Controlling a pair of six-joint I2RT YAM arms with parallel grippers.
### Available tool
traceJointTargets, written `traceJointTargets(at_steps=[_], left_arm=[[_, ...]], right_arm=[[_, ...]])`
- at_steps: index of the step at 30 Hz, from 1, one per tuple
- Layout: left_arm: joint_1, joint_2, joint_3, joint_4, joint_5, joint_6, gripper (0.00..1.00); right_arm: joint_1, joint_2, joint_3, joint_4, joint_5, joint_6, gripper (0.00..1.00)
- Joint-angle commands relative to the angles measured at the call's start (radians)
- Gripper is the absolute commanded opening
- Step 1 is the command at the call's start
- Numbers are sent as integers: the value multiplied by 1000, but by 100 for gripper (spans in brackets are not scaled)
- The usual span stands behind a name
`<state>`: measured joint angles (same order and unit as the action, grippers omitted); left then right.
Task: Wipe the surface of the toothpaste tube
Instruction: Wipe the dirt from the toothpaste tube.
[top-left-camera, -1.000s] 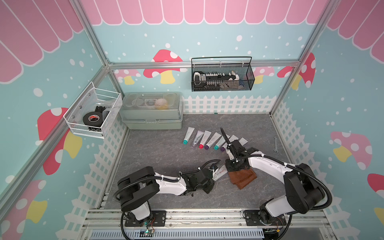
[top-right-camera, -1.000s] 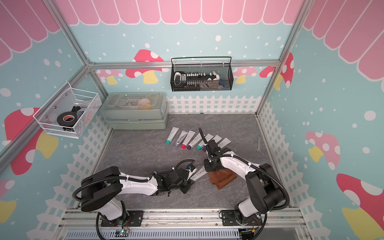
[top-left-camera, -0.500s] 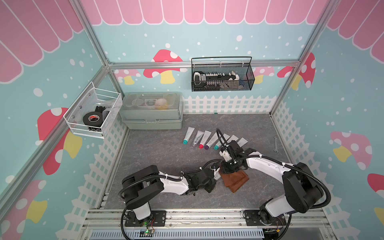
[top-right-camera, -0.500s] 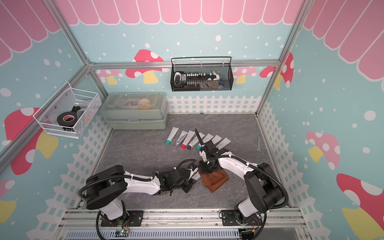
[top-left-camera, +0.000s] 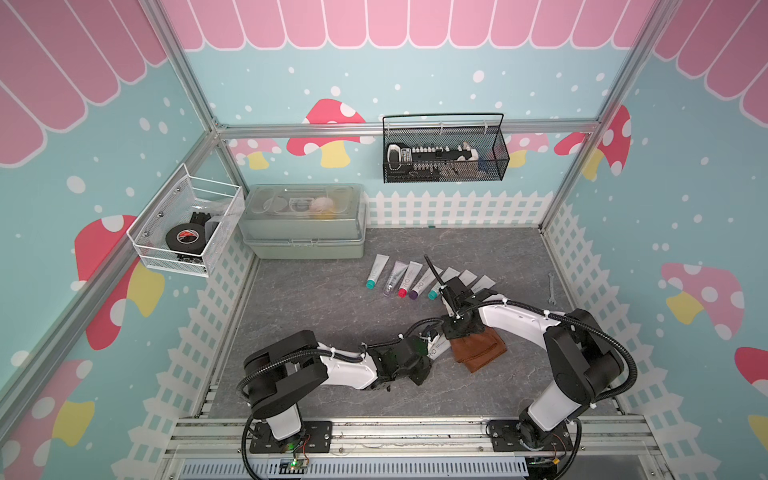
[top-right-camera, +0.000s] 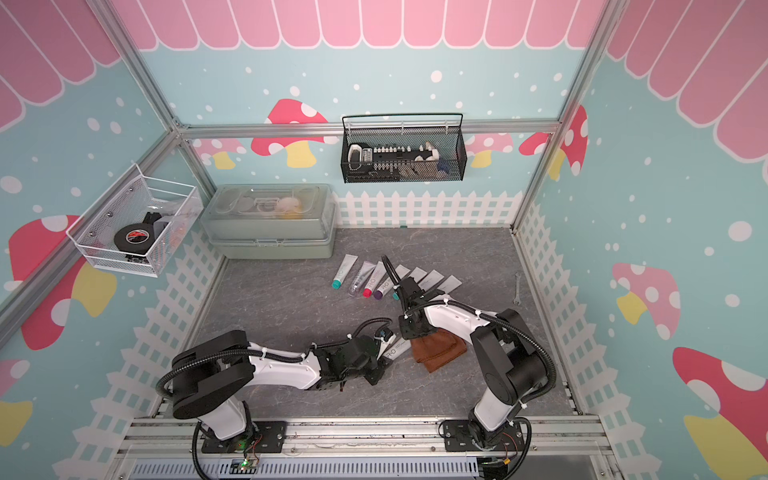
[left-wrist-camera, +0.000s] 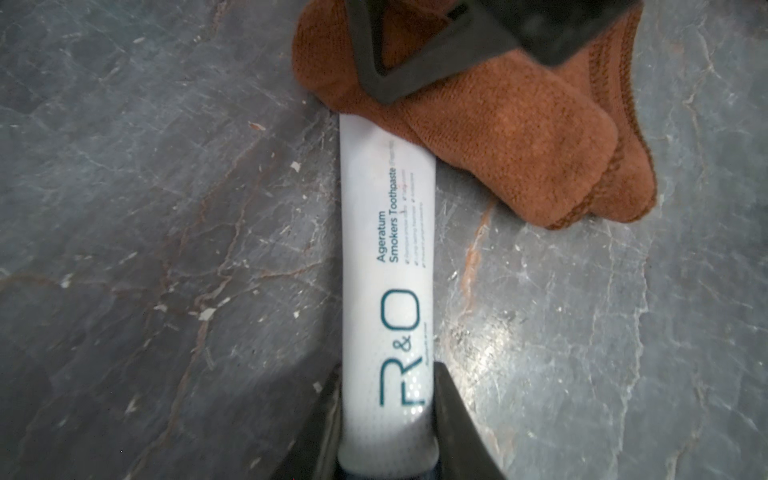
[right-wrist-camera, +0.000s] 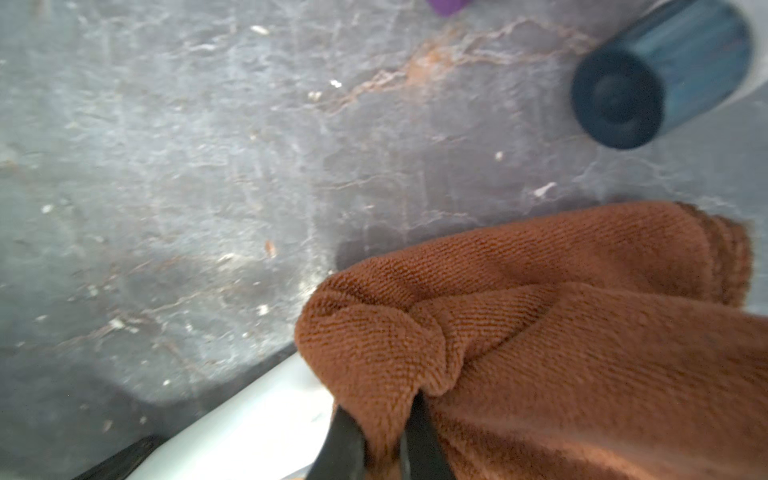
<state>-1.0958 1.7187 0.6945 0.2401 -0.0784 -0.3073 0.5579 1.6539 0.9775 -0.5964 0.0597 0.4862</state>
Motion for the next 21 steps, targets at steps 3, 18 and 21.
traceJointTargets(at_steps=[3, 18, 21], left_arm=[[7, -1, -18, 5, -15, -16, 24], [7, 21, 2, 0, 0, -13, 24], [7, 19, 2, -1, 0, -13, 24]], right_arm=[[-47, -45, -71, -58, -9, -22, 9], [28, -61, -46, 14, -322, -18, 11], [27, 4, -34, -18, -204, -25, 10]])
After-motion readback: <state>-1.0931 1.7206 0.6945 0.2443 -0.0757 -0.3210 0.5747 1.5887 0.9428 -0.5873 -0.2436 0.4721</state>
